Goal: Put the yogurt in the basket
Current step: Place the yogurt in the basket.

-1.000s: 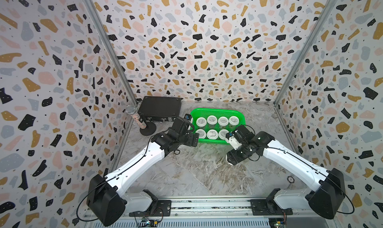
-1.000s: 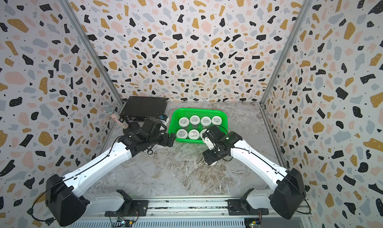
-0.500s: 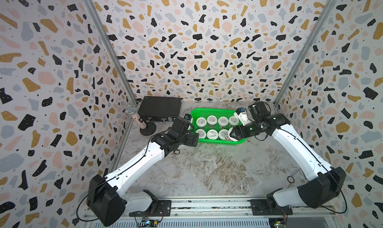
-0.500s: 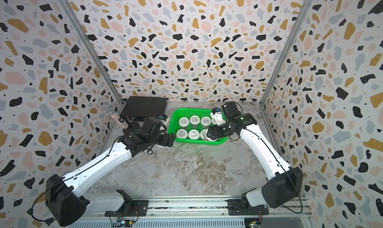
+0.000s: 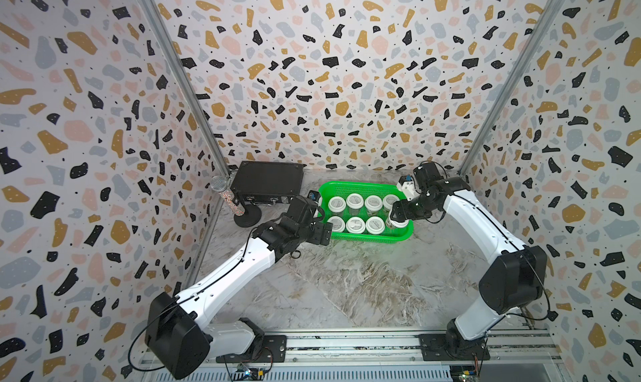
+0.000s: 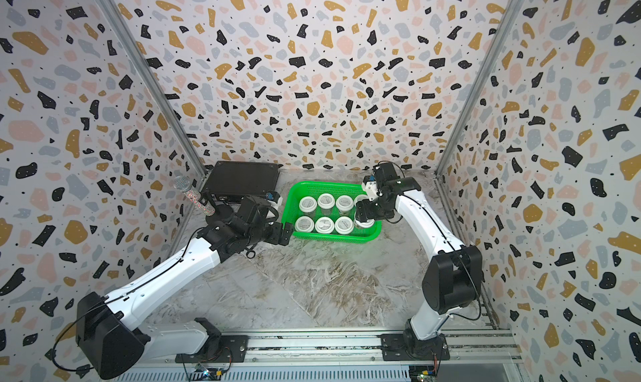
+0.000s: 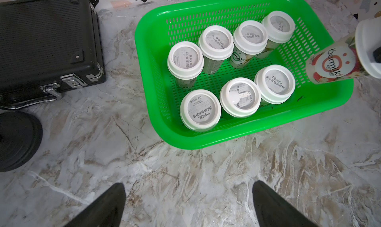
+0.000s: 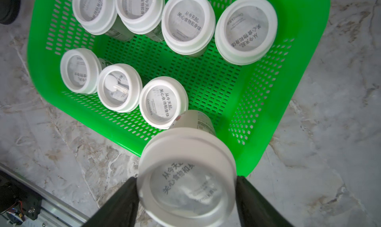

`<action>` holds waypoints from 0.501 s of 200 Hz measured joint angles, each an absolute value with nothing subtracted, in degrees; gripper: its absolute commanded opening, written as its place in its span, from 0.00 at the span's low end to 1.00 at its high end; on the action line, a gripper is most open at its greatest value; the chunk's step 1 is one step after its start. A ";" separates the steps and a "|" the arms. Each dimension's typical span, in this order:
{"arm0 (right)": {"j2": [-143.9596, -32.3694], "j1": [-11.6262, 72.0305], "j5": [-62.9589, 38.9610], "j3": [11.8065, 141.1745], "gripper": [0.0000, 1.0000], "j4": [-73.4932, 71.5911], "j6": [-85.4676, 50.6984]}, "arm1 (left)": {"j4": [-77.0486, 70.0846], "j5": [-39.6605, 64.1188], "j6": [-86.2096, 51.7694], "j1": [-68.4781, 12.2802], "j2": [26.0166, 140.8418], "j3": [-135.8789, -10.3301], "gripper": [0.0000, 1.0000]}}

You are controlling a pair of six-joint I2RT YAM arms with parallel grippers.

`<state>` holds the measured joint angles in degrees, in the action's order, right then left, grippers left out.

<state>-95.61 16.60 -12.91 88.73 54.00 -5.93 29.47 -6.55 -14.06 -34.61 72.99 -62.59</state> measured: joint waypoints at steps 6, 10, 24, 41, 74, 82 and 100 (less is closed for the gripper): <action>-96.14 16.60 -12.19 88.92 0.76 54.02 -5.93 | 29.47 -6.55 -14.06 -34.61 72.97 -62.59 0.99; -96.53 16.60 -11.77 89.12 0.76 54.02 -5.93 | 29.47 -6.55 -14.06 -34.61 72.97 -62.59 0.99; -97.67 16.56 -10.26 89.73 0.76 54.00 -5.91 | 29.47 -6.55 -14.06 -34.61 72.99 -62.59 0.99; -99.00 16.56 -8.93 90.54 0.76 53.95 -5.91 | 29.47 -6.55 -14.04 -34.59 72.99 -62.59 0.99; -101.56 16.49 -7.77 91.57 0.76 53.98 -5.91 | 29.47 -6.52 -13.98 -34.54 73.08 -62.59 0.99; -102.17 16.49 -7.66 91.68 0.76 53.98 -5.93 | 29.47 -6.52 -13.96 -34.52 73.10 -62.59 0.99; -103.66 16.49 -7.46 92.01 0.76 53.98 -5.98 | 29.45 -6.52 -13.93 -34.52 73.14 -62.59 0.99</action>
